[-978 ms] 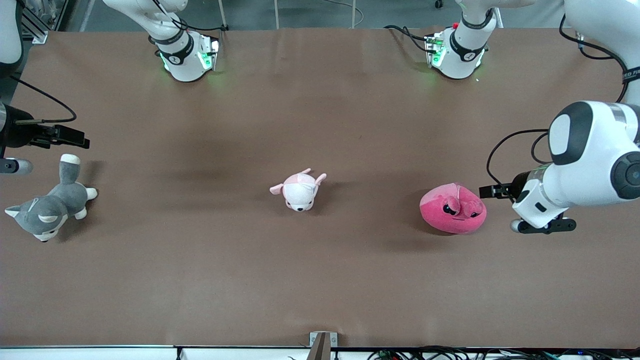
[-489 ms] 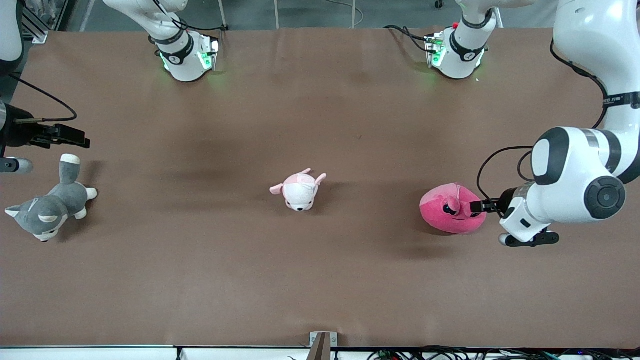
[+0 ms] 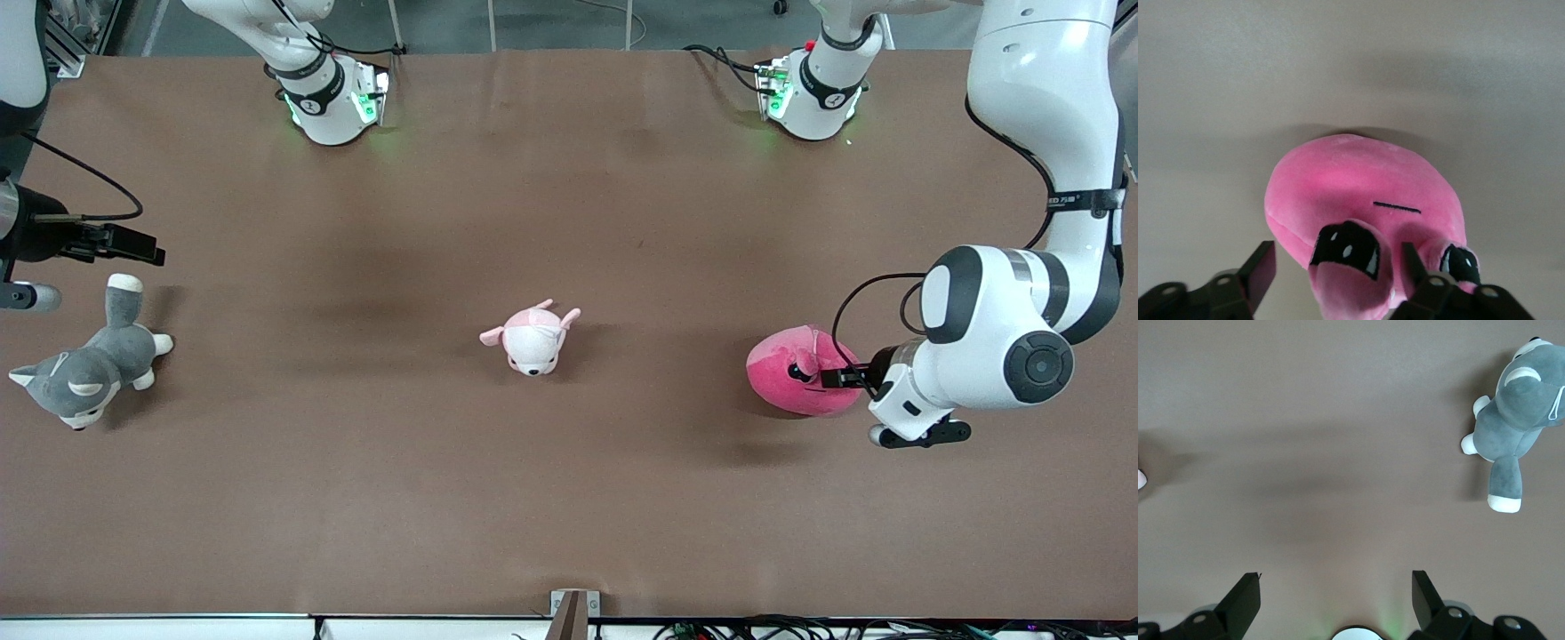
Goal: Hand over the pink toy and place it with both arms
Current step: 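Lift the pink plush with the left gripper toward the table middle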
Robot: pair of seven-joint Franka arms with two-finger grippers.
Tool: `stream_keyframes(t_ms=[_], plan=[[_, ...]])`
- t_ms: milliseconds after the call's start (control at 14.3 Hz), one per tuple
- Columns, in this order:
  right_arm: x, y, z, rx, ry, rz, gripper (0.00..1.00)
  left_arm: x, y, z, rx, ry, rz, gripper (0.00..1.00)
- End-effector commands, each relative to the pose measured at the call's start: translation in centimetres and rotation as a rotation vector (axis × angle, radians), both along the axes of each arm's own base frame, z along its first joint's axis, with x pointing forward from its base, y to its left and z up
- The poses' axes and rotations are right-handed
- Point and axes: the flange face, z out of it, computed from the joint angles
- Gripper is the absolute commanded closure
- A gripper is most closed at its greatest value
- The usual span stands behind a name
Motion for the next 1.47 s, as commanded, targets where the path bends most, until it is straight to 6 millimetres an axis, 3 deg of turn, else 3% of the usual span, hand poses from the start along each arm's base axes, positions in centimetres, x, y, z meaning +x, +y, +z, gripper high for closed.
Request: stream_keyframes(t_ms=[0,489,629,699,1118,1328,1397], plan=[[-0.4,0.4,0.5,-0.014,-0.003,-0.019,0.0,0.2,-0.5,0.2,0.008,-0.013,0.001,0.38],[-0.3,1.4,0.6,-0.022,-0.007,-0.061,0.0,-0.6,-1.2,-0.7,0.006,0.016,-0.014,0.8],[-0.3,1.4,0.6,-0.022,-0.005,-0.061,0.0,-0.7,-2.5,-0.2,0.0,0.009,-0.032,0.97],[-0.3,1.4,0.6,-0.022,-0.005,-0.061,0.0,-0.8,-3.3,0.3,-0.008,0.002,-0.043,1.0],[-0.3,1.7,0.7,-0.016,-0.008,-0.059,0.0,-0.6,-7.0,6.6,-0.045,-0.044,-0.083,1.0],[-0.2,1.7,0.7,-0.015,-0.014,-0.061,0.0,-1.2,-11.6,9.9,-0.094,-0.047,-0.019,1.0],[-0.2,1.8,0.8,-0.015,-0.017,-0.059,0.0,-1.9,-14.2,10.9,-0.114,-0.053,-0.01,1.0]])
